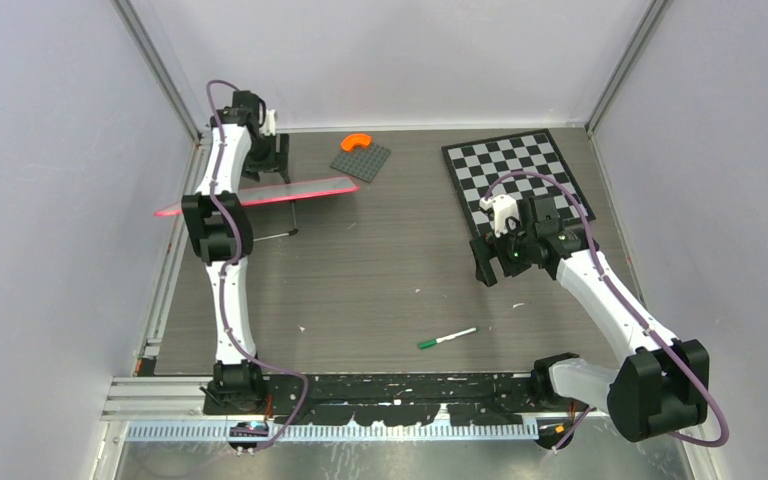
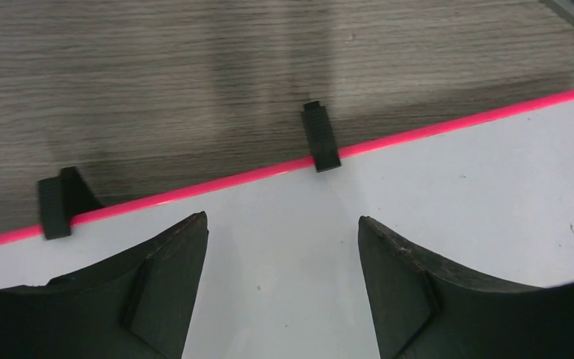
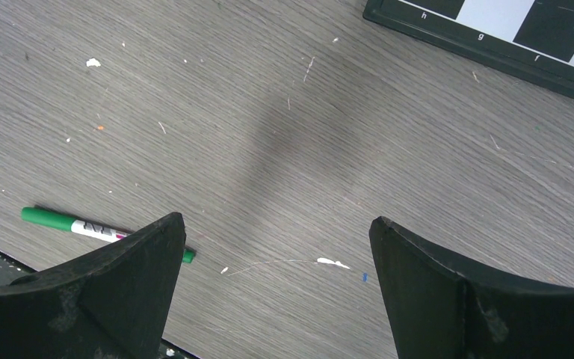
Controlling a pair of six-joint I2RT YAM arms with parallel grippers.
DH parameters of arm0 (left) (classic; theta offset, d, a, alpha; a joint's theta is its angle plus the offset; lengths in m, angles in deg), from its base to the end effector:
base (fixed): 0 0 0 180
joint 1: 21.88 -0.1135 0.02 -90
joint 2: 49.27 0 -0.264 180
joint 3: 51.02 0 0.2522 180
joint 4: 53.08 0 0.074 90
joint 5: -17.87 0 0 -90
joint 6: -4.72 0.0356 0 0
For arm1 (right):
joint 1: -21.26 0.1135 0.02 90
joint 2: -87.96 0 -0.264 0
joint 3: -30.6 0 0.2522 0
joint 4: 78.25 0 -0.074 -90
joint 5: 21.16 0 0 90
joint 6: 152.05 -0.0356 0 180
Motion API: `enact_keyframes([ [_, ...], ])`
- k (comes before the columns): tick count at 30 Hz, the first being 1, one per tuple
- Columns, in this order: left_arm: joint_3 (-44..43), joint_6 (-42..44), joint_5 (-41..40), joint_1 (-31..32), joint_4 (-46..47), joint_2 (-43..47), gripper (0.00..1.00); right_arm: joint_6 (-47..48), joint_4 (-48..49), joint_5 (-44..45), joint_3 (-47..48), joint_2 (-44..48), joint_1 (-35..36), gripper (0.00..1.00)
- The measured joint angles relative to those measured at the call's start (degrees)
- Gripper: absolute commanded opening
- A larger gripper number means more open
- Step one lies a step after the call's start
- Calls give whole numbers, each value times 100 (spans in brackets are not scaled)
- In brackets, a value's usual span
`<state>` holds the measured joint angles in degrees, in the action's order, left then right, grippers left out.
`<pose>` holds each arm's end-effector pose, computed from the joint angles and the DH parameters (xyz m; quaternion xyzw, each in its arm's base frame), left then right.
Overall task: Write a sentence on the whiteboard
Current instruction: Adjust the whiteboard stand at the center of the board.
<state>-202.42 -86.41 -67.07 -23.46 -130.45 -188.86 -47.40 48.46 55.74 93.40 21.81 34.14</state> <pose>0.5131 0.0110 0.2366 -0.0137 0.9763 -0.0423 0.2116 0.2173 0.0580 0.2495 -0.2582 0.9165 0.1049 0.2868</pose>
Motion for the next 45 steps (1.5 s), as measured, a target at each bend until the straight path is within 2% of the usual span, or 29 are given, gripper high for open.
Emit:
enact_keyframes([
  [9,149,-26,1001,0,-44,-63,67,2,2,55,0,-57,0,97],
  [19,605,310,2044,44,-162,103,60,2,2,61,0,-63,0,97],
  [27,1320,754,2524,522,-629,592,54,2,2,61,0,-63,0,97],
  [31,1620,1049,2721,841,-940,804,47,2,2,61,0,-63,0,97],
  [35,1906,1362,2774,1158,-1182,990,46,2,2,59,0,-63,0,97],
  [39,2371,1519,2660,1423,-1261,1331,49,2,2,59,0,-59,0,97],
  [45,2920,1209,1770,1453,-710,2188,52,2,2,48,-2,-59,0,97],
])
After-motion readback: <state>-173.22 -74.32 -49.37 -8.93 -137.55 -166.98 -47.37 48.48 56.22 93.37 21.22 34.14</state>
